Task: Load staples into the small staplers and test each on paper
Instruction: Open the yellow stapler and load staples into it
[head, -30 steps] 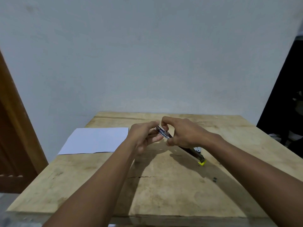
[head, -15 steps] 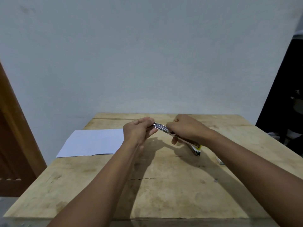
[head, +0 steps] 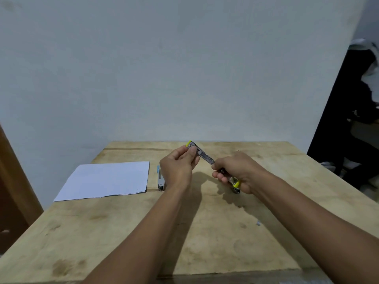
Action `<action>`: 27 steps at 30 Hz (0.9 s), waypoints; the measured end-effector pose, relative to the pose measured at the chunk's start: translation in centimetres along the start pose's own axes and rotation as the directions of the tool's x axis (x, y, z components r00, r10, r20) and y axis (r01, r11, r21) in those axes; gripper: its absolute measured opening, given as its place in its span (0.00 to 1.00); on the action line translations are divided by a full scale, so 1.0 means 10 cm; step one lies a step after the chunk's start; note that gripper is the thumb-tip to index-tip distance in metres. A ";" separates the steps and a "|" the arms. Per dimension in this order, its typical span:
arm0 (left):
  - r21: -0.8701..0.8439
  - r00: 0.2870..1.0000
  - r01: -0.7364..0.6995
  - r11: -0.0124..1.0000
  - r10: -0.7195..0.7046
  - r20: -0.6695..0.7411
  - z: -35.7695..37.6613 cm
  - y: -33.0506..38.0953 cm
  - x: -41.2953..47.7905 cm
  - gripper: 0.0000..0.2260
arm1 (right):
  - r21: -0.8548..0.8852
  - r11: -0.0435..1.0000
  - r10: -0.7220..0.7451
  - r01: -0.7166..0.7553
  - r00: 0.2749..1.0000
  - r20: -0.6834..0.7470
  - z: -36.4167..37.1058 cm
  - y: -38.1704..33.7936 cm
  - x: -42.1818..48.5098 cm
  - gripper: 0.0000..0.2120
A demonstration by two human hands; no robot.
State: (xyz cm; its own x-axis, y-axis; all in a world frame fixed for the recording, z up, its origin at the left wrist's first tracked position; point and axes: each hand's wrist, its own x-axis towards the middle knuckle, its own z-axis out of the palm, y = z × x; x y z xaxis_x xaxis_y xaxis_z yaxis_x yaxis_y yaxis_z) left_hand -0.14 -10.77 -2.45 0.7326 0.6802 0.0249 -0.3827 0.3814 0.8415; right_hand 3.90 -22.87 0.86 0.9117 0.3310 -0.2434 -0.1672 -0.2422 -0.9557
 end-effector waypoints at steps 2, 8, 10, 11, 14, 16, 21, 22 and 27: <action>-0.004 1.000 0.016 1.000 -0.016 -0.004 0.02 -0.01 0.00 0.02 | -0.018 0.999 -0.027 0.026 0.999 -0.030 -0.02 0.01 0.02 0.06; -0.105 0.993 0.119 0.987 -0.119 0.011 0.09 0.02 0.01 0.07 | -0.034 0.993 -0.119 0.116 0.989 -0.090 0.01 0.04 0.00 0.04; -0.074 0.991 0.127 0.989 -0.124 0.044 0.09 0.01 0.00 0.09 | -0.019 0.990 -0.143 0.142 0.985 -0.101 0.01 0.04 0.01 0.07; -0.062 0.990 0.135 0.989 -0.131 0.061 0.09 0.00 0.00 0.09 | -0.020 0.987 -0.160 0.159 0.980 -0.115 0.01 0.05 0.02 0.08; -0.174 0.968 0.238 0.956 -0.219 0.122 0.10 -0.02 -0.03 0.06 | -0.196 0.922 -0.373 0.333 0.897 -0.236 -0.01 0.09 0.05 0.03; -0.361 0.923 0.382 0.851 -0.331 0.198 0.14 -0.02 -0.07 0.07 | -0.510 0.708 -0.659 0.488 0.716 -0.231 -0.06 0.12 0.05 0.04; -0.438 0.869 0.494 0.751 -0.411 0.275 0.23 -0.13 -0.16 0.13 | -0.842 0.157 -0.926 0.515 0.373 0.056 -0.20 0.15 0.01 0.07; -0.457 0.866 0.500 0.736 -0.419 0.273 0.26 -0.15 -0.18 0.14 | -0.856 0.109 -0.935 0.505 0.343 0.084 -0.21 0.15 0.00 0.08; -0.408 0.870 0.489 0.771 -0.395 0.295 0.35 -0.15 -0.23 0.12 | -0.850 0.152 -0.948 0.505 0.318 0.019 -0.34 0.18 -0.02 0.07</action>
State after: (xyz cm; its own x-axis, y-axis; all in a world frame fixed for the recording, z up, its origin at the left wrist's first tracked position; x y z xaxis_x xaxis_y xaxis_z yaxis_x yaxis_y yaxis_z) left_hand 0.73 -15.09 -1.91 0.9548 0.2558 -0.1516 -0.1664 0.8821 0.4407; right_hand 4.68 -26.47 -0.22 0.4415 0.3525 0.8251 0.7535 -0.6449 -0.1277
